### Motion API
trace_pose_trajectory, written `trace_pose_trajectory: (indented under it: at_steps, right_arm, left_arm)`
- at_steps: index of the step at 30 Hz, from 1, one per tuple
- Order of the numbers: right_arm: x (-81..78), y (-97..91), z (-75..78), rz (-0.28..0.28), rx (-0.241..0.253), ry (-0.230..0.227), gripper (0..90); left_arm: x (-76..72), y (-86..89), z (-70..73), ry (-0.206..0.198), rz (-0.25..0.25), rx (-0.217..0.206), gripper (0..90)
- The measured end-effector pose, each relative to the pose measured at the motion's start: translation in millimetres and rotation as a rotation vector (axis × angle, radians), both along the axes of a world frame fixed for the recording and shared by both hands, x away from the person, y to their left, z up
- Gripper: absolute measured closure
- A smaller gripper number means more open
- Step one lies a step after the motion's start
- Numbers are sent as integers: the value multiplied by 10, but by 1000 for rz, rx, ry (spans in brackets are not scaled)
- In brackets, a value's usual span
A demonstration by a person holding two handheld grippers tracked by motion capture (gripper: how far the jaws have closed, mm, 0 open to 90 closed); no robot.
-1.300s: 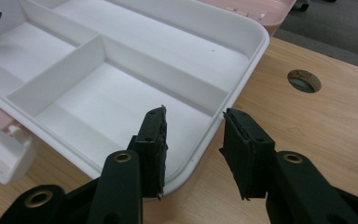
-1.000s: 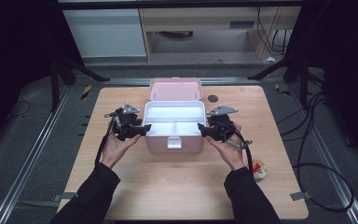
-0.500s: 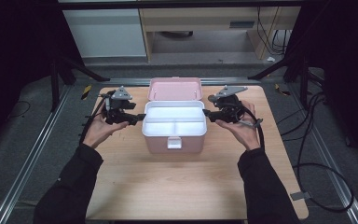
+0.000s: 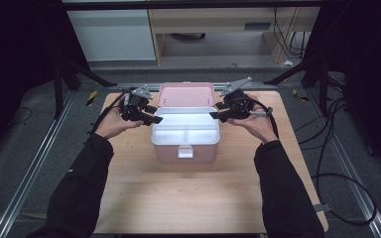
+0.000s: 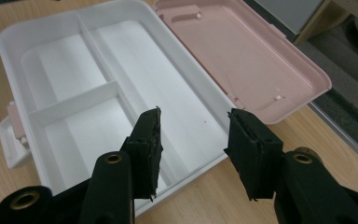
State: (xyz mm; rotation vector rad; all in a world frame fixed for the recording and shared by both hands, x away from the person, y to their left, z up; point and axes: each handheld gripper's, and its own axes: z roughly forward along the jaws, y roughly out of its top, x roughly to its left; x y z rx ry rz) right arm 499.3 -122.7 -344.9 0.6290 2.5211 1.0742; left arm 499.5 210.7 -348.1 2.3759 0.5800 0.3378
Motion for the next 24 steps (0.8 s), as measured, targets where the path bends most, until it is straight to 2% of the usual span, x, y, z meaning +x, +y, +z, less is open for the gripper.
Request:
trace_pose_trajectory:
  at_steps: [1, 2, 3, 4, 5, 6, 8, 9, 11, 13, 14, 15, 17, 18, 19, 20, 21, 22, 23, 24]
  right_arm:
    - [0, 0, 0, 0, 0, 0, 560]
    - [34, 19, -37, 43, -8, 14, 578]
    - [34, 19, -37, 43, -8, 14, 578]
    - [69, 40, -64, 85, -35, 25, 596]
    - [69, 40, -64, 85, -35, 25, 596]
    - [95, 64, -76, 117, -66, 32, 612]
    - [103, 72, -80, 128, -74, 34, 619]
    - [121, 102, -87, 161, -109, 50, 642]
    - [126, 115, -92, 168, -122, 56, 646]
    - [146, 172, -119, 208, -178, 79, 668]
    - [146, 172, -119, 208, -178, 79, 668]
    - [158, 209, -149, 229, -211, 103, 690]
    - [162, 223, -164, 239, -224, 112, 701]
    - [169, 262, -213, 258, -271, 131, 720]
    - [169, 262, -213, 258, -271, 131, 720]
    - [183, 292, -256, 272, -313, 138, 730]
    - [190, 300, -269, 272, -326, 139, 738]
    - [190, 300, -269, 272, -326, 139, 738]
    - [216, 309, -289, 278, -331, 142, 769]
    - [221, 311, -289, 278, -333, 147, 776]
  left_arm:
    - [0, 0, 0, 0, 0, 0, 535]
    - [20, -15, -37, 17, -18, 6, 542]
    - [20, -15, -37, 17, -18, 6, 552]
    - [29, -23, -59, 23, -29, 24, 565]
    - [34, -27, -76, 30, -37, 37, 565]
    - [43, -35, -103, 36, -51, 53, 581]
    - [47, -38, -117, 42, -62, 65, 590]
    - [50, -44, -136, 47, -82, 80, 608]
    - [52, -52, -157, 53, -94, 92, 613]
    - [62, -64, -197, 60, -108, 116, 641]
    - [62, -64, -197, 60, -108, 116, 647]
    - [67, -78, -216, 67, -122, 119, 655]
    - [68, -87, -222, 68, -130, 126, 674]
    - [77, -112, -237, 75, -143, 138, 684]
    - [77, -112, -237, 75, -143, 138, 688]
    - [92, -156, -225, 72, -155, 186, 703]
    - [100, -178, -218, 72, -161, 211, 713]
    - [100, -178, -218, 72, -161, 211, 731]
    - [117, -207, -217, 81, -173, 239, 748]
    - [125, -218, -215, 83, -176, 249, 752]
